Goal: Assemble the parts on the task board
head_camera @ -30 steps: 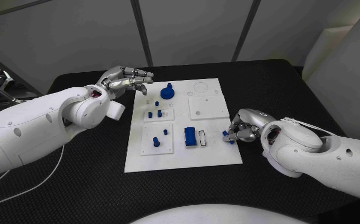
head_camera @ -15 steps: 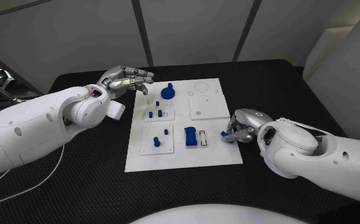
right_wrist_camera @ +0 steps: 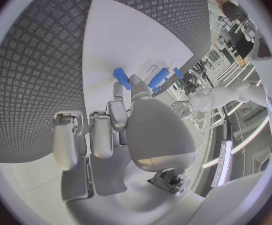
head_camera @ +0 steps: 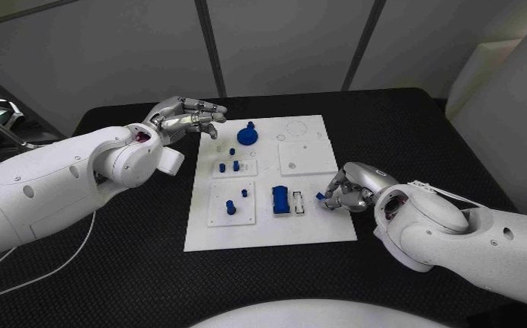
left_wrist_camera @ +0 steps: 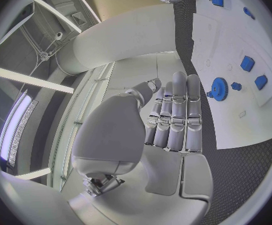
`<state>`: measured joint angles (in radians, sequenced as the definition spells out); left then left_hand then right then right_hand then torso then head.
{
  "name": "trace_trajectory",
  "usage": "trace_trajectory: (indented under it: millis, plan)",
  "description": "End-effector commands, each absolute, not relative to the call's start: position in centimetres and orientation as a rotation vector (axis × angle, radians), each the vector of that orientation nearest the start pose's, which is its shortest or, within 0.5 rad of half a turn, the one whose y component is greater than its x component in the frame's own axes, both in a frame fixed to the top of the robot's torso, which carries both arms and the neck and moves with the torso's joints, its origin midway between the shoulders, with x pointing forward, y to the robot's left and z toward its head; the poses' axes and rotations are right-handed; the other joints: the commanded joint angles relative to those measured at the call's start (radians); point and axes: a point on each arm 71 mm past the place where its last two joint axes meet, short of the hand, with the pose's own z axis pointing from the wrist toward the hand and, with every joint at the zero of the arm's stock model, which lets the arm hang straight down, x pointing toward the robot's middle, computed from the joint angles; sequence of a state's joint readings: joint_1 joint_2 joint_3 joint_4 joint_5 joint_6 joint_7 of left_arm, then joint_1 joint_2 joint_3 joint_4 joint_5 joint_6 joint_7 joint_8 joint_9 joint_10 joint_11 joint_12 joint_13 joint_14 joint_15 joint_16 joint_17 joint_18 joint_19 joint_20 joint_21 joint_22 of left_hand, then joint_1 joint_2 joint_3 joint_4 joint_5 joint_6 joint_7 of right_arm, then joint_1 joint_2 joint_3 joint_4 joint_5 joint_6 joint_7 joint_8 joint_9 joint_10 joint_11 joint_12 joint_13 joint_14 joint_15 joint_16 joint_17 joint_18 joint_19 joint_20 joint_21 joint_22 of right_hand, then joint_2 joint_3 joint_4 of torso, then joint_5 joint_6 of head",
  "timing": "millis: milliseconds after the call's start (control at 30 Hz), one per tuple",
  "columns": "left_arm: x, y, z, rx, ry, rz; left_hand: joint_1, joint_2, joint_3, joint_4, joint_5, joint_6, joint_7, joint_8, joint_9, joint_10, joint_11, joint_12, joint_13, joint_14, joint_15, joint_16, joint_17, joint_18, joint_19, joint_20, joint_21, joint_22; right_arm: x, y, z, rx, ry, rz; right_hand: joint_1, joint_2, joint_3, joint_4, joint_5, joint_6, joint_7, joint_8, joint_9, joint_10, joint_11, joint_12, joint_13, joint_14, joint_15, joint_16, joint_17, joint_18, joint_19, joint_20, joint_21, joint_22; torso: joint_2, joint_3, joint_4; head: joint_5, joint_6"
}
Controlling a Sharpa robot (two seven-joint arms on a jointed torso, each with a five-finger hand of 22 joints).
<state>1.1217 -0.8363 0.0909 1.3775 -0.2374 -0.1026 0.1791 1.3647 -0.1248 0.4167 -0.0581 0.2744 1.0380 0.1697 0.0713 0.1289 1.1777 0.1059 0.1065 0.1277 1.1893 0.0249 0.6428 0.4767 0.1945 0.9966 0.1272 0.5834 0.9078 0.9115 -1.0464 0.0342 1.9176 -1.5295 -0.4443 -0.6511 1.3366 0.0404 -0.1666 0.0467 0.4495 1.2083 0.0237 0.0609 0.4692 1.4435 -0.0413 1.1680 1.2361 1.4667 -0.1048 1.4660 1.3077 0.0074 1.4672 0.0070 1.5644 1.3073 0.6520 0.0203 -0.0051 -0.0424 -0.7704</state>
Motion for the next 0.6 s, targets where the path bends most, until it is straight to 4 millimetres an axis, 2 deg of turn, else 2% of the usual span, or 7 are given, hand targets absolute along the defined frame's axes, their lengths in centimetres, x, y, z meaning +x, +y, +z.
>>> trace_trajectory:
  millis: [33, 233, 433, 600]
  plan:
    - [51.0, 23.8, -19.0, -1.001, 1.654, -1.473, 0.003, 0.012, -0.007, 0.0, 0.004, 0.0, 0.005, -0.004, -0.001, -0.009, -0.001, -0.006, 0.002, 0.015, -0.002, 0.004, 0.003, -0.011, 0.008, -0.001, 0.0, 0.0, 37.1, -21.3, -23.8, 0.385, 1.817, 0.489, 0.012, 0.021, -0.003, -0.002, 0.007, 0.003, -0.002, 0.003, -0.001, 0.011, -0.011, 0.001, 0.0, 0.069, -0.009, 0.005, 0.097, -0.007, 0.104, -0.009, 0.006, 0.263, 0.001, 0.0002, -0.0005, 0.0, -0.002]
    - [51.0, 23.7, -19.0, -0.999, 1.66, -1.477, 0.003, 0.011, -0.008, 0.0, 0.004, 0.0, 0.004, -0.004, 0.0, -0.009, -0.001, -0.006, 0.003, 0.018, -0.003, 0.006, 0.005, -0.011, 0.01, -0.001, 0.001, 0.0, 37.2, -20.2, -24.0, 0.406, 1.836, 0.535, -0.003, 0.022, -0.009, 0.004, 0.009, 0.004, -0.002, 0.003, -0.003, 0.013, -0.011, 0.003, 0.003, 0.069, -0.009, 0.006, 0.099, -0.007, 0.104, -0.009, 0.006, 0.263, 0.001, -0.0004, 0.0009, 0.003, -0.005]
    - [50.9, 23.7, -19.0, -0.997, 1.662, -1.48, 0.004, 0.012, -0.008, -0.001, 0.006, 0.001, 0.004, -0.003, 0.0, -0.009, -0.001, -0.006, 0.004, 0.011, -0.002, 0.002, 0.005, -0.012, 0.008, -0.001, -0.002, -0.001, 37.4, -19.4, -24.4, 0.405, 1.865, 0.552, -0.015, 0.024, -0.013, 0.01, 0.009, 0.006, -0.002, 0.004, -0.005, 0.015, -0.011, 0.006, 0.006, 0.07, -0.009, 0.008, 0.102, -0.007, 0.104, -0.009, 0.006, 0.263, 0.002, 0.001, 0.0008, 0.007, -0.007]
    - [51.0, 23.6, -19.0, -0.996, 1.663, -1.483, 0.003, 0.012, -0.008, -0.001, 0.006, 0.001, 0.004, -0.003, 0.0, -0.009, -0.001, -0.006, 0.005, 0.009, -0.001, 0.001, 0.004, -0.012, 0.007, -0.001, -0.003, -0.001, 37.6, -18.6, -25.0, 0.386, 1.918, 0.547, -0.039, 0.021, -0.025, 0.023, 0.0, 0.008, -0.002, 0.004, -0.008, 0.016, -0.01, 0.006, 0.007, 0.07, -0.008, 0.007, 0.101, -0.007, 0.104, -0.008, 0.006, 0.263, 0.001, -0.0002, 0.0003, 0.01, -0.009]
